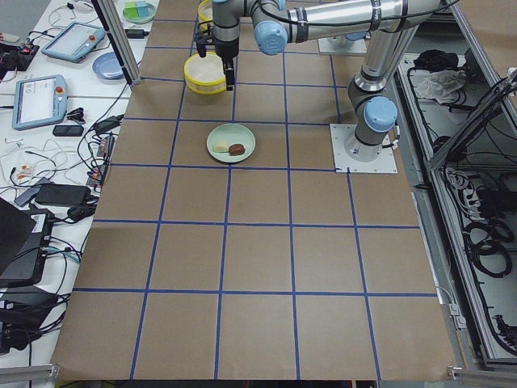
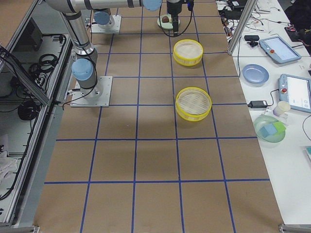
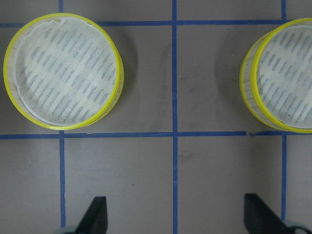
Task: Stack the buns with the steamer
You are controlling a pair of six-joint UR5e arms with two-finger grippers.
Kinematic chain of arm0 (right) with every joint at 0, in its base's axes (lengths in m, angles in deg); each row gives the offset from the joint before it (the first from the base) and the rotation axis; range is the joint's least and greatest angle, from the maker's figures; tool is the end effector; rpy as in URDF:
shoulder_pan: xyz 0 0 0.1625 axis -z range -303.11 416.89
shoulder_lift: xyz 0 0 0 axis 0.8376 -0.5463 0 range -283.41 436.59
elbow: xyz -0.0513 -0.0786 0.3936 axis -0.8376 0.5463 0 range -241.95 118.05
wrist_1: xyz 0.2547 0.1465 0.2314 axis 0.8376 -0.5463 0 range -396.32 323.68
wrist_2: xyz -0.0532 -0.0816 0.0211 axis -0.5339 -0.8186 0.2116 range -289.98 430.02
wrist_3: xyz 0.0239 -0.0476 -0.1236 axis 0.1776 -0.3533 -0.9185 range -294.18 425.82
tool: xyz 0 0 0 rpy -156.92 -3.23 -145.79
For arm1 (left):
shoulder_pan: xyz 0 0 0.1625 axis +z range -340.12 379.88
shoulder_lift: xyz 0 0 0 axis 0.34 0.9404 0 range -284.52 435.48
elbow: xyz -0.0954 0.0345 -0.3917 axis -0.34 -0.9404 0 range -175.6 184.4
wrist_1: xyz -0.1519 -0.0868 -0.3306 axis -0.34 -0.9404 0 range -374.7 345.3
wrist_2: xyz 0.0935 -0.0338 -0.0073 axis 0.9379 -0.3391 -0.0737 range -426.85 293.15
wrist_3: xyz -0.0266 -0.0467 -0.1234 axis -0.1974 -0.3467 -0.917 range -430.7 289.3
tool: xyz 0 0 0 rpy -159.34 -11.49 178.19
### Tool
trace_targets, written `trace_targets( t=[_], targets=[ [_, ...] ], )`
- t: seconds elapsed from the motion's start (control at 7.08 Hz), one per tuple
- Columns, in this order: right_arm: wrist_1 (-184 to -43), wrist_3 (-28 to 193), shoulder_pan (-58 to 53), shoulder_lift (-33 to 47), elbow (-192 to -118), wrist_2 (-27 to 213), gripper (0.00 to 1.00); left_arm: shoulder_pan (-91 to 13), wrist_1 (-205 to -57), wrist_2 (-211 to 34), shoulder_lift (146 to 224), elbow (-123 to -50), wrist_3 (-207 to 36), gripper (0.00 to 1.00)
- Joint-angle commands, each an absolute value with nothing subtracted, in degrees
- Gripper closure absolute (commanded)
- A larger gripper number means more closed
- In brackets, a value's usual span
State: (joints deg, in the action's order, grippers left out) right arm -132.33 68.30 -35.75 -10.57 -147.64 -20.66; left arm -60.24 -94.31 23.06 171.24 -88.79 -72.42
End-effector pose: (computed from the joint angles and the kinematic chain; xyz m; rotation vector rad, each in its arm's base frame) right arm 0.1539 -0.4792 0.4551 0.0032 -3.1289 0.2051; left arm -0.0476 -0.5045 0.3787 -0.3175 3.1251 -0.0395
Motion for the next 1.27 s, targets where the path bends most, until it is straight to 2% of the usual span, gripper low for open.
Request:
trace_targets(
  t=[0.0,0.28,0.42,0.57,0.71,0.85,0.99,1.13],
  targets=[
    [-132.91,65.32,-35.05,-9.29,-147.64,-20.60,0.00,-56.68,-84.18,22.89,176.87,-93.67,-68.95,0.00],
    [-140.18,54.72,-26.76,-3.26,-146.51,-19.99,0.00,-56.32,-80.29,23.15,182.50,-93.68,-68.94,0.00],
    [-146.12,46.66,-21.48,1.48,-145.37,-18.68,0.05,-56.32,-78.44,23.15,185.49,-93.77,-68.86,0.00],
    [-148.97,41.79,-17.77,5.18,-144.57,-19.19,0.04,-56.32,-75.55,23.24,188.48,-93.86,-68.68,0.00],
    [-149.52,38.18,-13.30,9.05,-143.52,-18.49,0.10,-56.32,-73.52,23.07,191.03,-93.86,-68.51,0.00],
    [-154.05,32.05,-10.03,13.79,-142.64,-18.57,0.10,-56.32,-73.15,23.15,192.71,-93.86,-68.33,0.00],
    [-156.79,29.12,-7.39,17.49,-142.63,-18.75,0.11,-56.32,-73.23,23.24,193.51,-93.86,-66.33,0.05],
    [-157.08,27.35,-5.36,19.44,-142.89,-19.27,0.12,-56.32,-73.41,23.41,193.52,-93.95,-63.09,0.46]
  ],
)
